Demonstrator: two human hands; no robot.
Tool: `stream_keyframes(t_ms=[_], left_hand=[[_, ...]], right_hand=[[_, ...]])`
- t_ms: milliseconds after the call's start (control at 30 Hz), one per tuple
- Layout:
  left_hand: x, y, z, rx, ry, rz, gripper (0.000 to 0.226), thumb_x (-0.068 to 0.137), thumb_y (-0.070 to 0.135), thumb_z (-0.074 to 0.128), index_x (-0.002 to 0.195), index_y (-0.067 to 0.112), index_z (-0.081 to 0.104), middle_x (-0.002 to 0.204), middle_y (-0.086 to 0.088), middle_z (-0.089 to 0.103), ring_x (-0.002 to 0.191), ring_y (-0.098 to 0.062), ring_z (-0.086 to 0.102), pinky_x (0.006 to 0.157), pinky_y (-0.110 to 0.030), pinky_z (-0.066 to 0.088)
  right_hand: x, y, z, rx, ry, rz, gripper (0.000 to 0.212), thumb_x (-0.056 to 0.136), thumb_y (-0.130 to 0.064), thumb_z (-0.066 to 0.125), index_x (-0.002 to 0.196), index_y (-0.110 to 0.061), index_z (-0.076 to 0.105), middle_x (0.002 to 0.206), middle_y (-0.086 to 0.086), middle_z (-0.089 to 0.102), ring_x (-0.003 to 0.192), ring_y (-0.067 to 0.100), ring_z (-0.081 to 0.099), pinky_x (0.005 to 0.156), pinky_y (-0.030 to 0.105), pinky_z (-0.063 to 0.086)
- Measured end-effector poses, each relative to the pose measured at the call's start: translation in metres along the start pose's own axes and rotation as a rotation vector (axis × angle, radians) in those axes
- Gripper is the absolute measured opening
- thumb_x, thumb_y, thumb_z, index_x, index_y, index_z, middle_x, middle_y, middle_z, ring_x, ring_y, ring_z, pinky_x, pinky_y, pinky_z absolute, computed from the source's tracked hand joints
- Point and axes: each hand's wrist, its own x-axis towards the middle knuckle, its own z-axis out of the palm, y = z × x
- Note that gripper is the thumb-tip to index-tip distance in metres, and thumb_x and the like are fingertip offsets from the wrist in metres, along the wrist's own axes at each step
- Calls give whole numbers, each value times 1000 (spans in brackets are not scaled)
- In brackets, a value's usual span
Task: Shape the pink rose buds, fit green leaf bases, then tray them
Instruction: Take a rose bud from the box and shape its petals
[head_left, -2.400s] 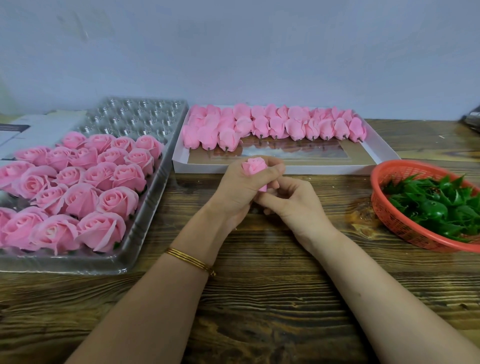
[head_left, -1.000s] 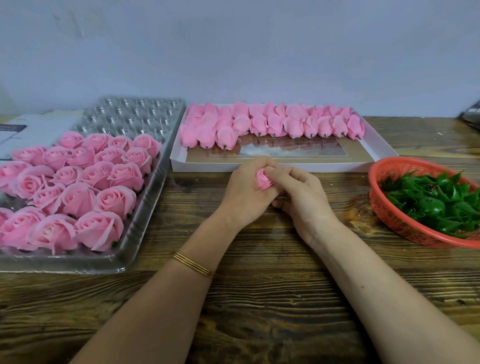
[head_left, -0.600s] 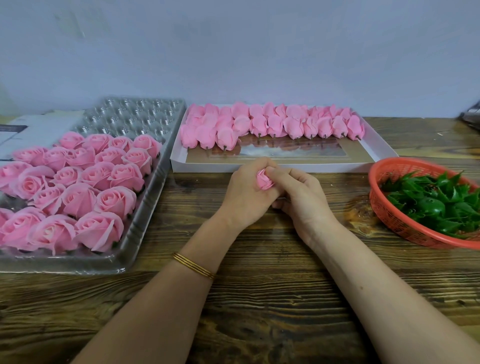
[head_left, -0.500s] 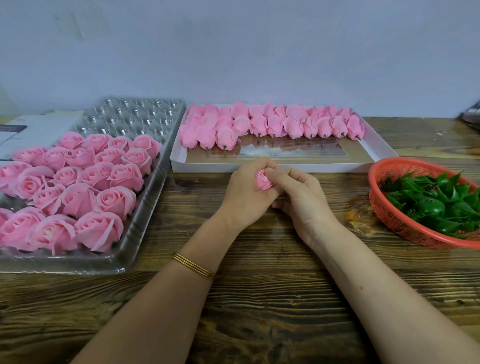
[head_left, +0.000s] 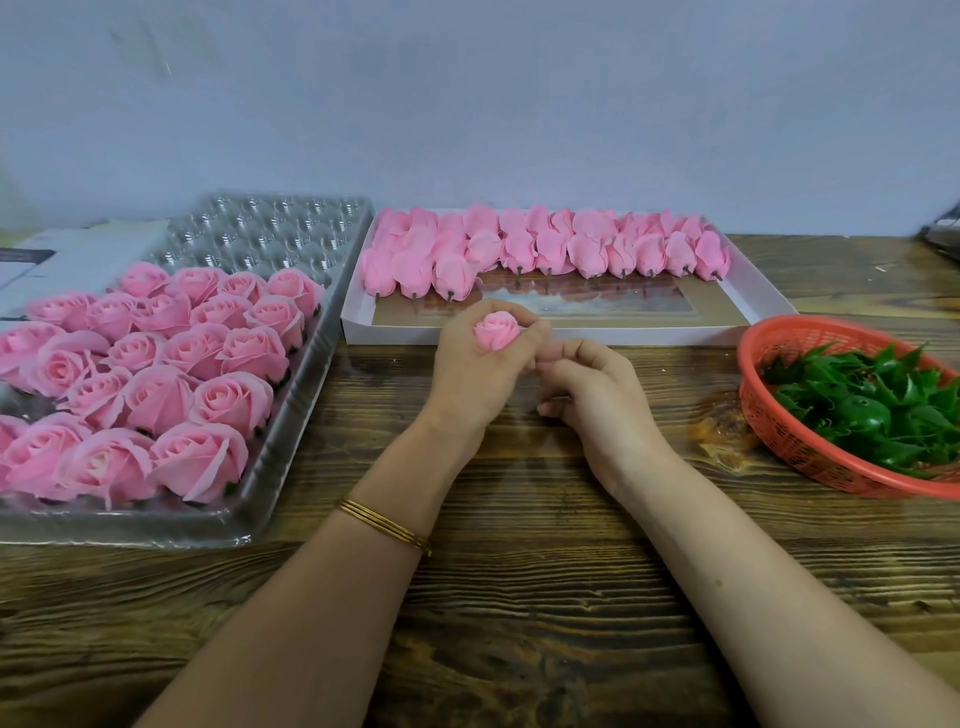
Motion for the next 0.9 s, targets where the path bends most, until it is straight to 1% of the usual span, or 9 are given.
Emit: stream_keyframes(t_ms=[133,200,267,367,500,600,733,800,900], left_hand=[[3,-1,0,-101,41,-65,19,85,2,71,74,14,62,57,8,55,56,-6,51,54,-18,46],[2,0,1,-186,31,-122,20,87,3,70,74,15,62,55,5,54,52,-7,52,50,-21,49],[1,1,3,-241,10,-165,17,88,5,69,76,15,62,53,2,54,48,-10,51,47,-22,50],[0,2,4,-276,5,-193,16,89,5,68,78,15,61,54,1,53,47,-11,50,48,-22,48],[-1,4,6,-299,-33,-219,12,90,7,67,82,13,61,55,1,52,47,-11,51,49,-21,46],[-2,4,7,-312,-55,-230,12,91,6,66,82,13,61,54,1,52,47,-11,50,50,-23,45],[0,5,6,-331,-84,-264,11,90,6,66,84,13,60,53,1,52,49,-13,51,56,-28,47],[1,5,4,-350,-122,-277,10,90,6,66,85,13,61,53,1,52,51,-14,52,58,-30,50],[3,5,1,-345,-181,-277,8,90,5,65,86,12,61,54,2,52,51,-11,52,56,-27,49]], right_hand=[[-3,5,3,-171,-47,-130,20,78,8,67,91,-7,65,76,2,62,63,5,57,59,18,47],[-3,7,6,-246,-74,-188,22,75,2,76,87,-14,65,77,0,66,69,9,59,65,21,48],[-3,10,8,-297,-74,-228,24,73,-4,80,83,-19,65,72,-8,66,64,5,56,64,21,46],[-2,13,10,-302,-49,-274,27,69,-8,83,78,-24,63,60,-16,63,56,0,51,59,19,43],[-2,16,11,-361,38,-314,25,58,-32,76,76,-26,61,60,-17,63,56,4,54,59,27,47],[-1,16,11,-369,64,-330,24,56,-36,75,73,-26,60,58,-17,61,56,7,54,60,36,50],[-2,15,11,-326,44,-321,19,58,-28,77,69,-23,63,56,-10,58,57,11,53,61,41,51],[-1,13,9,-281,-11,-322,18,64,-16,80,63,-24,63,53,-12,55,55,7,49,59,33,47],[0,12,6,-205,-107,-306,39,76,3,76,54,-26,61,48,-17,54,50,-3,47,55,13,42]])
